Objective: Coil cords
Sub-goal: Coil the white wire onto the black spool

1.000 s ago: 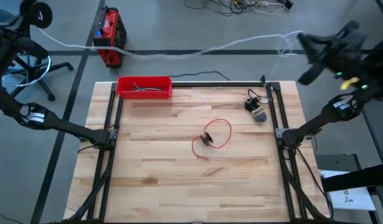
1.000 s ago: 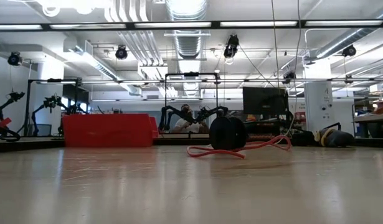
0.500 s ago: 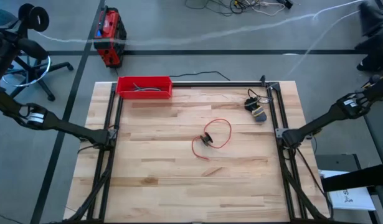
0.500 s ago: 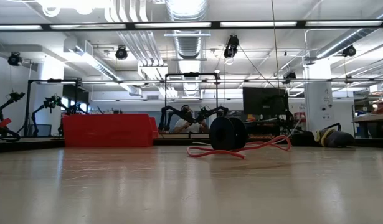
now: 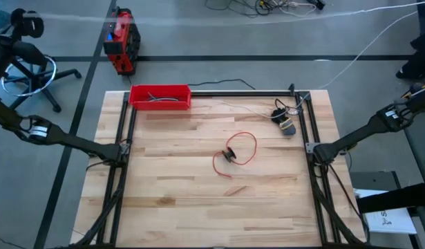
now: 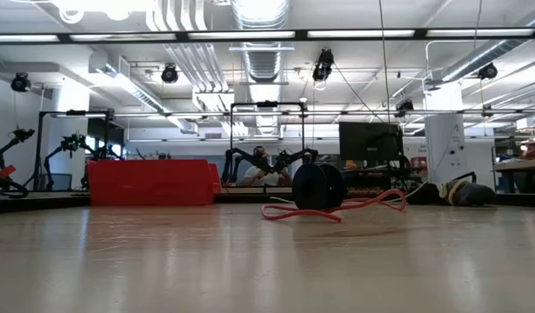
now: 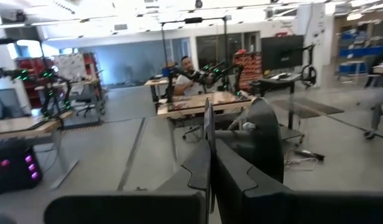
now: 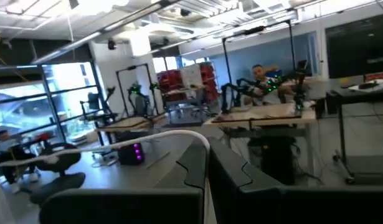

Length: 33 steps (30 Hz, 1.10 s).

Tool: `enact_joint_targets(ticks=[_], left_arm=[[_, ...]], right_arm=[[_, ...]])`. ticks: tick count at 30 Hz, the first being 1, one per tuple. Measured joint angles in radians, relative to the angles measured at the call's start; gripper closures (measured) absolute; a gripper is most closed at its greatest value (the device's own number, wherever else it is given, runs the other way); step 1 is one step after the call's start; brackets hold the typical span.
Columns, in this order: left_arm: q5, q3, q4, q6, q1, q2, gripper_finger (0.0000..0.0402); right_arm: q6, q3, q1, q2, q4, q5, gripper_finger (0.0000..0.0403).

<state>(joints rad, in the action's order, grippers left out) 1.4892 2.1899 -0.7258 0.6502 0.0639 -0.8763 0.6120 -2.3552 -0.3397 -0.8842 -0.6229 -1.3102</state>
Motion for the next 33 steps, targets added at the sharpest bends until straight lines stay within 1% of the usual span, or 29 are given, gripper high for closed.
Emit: enact_joint_targets(ticks=[4, 8, 9, 12, 15, 18, 21, 25, 27, 30, 32, 33], left_arm=[[0.031, 0.000, -0.001, 0.000, 0.000, 0.003, 0.0401], [0.037, 0.000, -0.001, -0.009, 0.000, 0.003, 0.0401], [0.036, 0.000, -0.001, -0.015, 0.000, 0.003, 0.0401], [0.035, 0.000, -0.001, -0.035, 0.000, 0.003, 0.0401], [0.028, 0.000, -0.001, -0.041, 0.000, 0.001, 0.0401], [0.024, 0.000, -0.001, -0.061, 0.000, -0.001, 0.0401], [0.020, 0.000, -0.001, -0.069, 0.000, -0.001, 0.0401], [0.004, -0.003, -0.001, -0.100, 0.000, -0.001, 0.0401], [-0.040, -0.014, -0.001, -0.127, 0.000, -0.001, 0.0401], [-0.141, -0.041, -0.003, -0.169, 0.000, -0.001, 0.0401], [-0.194, -0.064, -0.003, -0.187, 0.000, -0.004, 0.0401], [-0.205, -0.074, -0.003, -0.190, 0.000, -0.006, 0.0401]], right_arm=[[0.040, -0.002, 0.000, 0.023, 0.016, -0.023, 0.0401], [0.040, 0.000, 0.000, 0.037, 0.016, -0.165, 0.0401], [0.033, 0.002, 0.000, 0.039, -0.003, -0.179, 0.0401], [-0.019, 0.021, 0.000, 0.042, -0.106, -0.163, 0.0401], [-0.072, 0.061, 0.000, 0.033, -0.224, -0.108, 0.0401], [-0.155, 0.107, 0.000, 0.023, -0.366, 0.000, 0.0401], [-0.289, 0.159, 0.000, 0.010, -0.490, 0.176, 0.0401], [-0.414, 0.242, 0.000, -0.030, -0.546, 0.313, 0.0401], [-0.447, 0.281, 0.000, -0.058, -0.545, 0.423, 0.0401], [-0.472, 0.335, 0.000, -0.113, -0.539, 0.635, 0.0401], [-0.473, 0.373, 0.000, -0.158, -0.540, 0.735, 0.0401], [-0.474, 0.393, 0.000, -0.183, -0.539, 0.769, 0.0401]])
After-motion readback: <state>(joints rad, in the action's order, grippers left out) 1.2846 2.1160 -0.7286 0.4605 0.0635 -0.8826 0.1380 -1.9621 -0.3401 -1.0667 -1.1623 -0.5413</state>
